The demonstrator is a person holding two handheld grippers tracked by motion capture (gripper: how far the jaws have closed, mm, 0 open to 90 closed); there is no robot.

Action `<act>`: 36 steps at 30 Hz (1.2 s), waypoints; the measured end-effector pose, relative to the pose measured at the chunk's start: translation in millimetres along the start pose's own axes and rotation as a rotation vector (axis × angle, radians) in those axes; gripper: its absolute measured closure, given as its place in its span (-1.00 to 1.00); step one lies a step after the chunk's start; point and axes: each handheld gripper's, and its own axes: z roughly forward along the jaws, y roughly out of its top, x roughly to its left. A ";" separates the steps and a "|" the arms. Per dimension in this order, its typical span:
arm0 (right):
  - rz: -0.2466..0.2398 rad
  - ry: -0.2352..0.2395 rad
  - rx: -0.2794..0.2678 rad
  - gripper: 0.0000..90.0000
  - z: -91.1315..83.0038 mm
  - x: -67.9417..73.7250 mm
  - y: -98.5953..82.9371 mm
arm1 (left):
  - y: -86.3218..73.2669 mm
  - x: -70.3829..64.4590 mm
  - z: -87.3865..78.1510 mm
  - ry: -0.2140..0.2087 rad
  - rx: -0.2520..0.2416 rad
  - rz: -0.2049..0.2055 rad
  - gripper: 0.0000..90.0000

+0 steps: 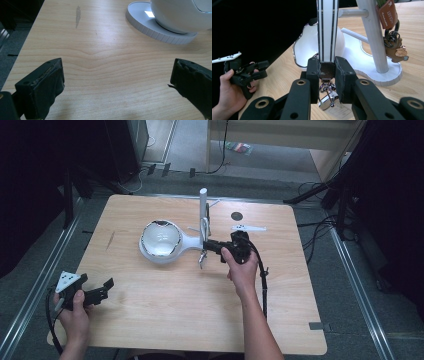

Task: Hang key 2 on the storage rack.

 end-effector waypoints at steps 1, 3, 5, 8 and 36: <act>0.002 -0.001 -0.001 0.69 -0.1 -1.1 0.3 | 0.0 0.0 0.0 0.000 0.000 0.001 -1.00; 0.011 0.005 -0.003 0.69 -0.2 -3.0 0.8 | 0.0 0.0 0.0 0.000 0.001 0.001 -1.00; 0.022 0.003 -0.007 0.69 0.3 -4.4 1.2 | 0.0 -0.2 0.2 0.001 0.001 0.003 -1.00; 0.034 -0.018 -0.001 0.69 1.1 -6.7 1.3 | 0.0 -0.3 0.2 0.003 0.000 0.003 -1.00; -0.067 -0.399 -0.142 -0.41 -22.2 15.8 0.1 | 0.0 -1.0 0.2 0.006 0.003 0.011 -1.00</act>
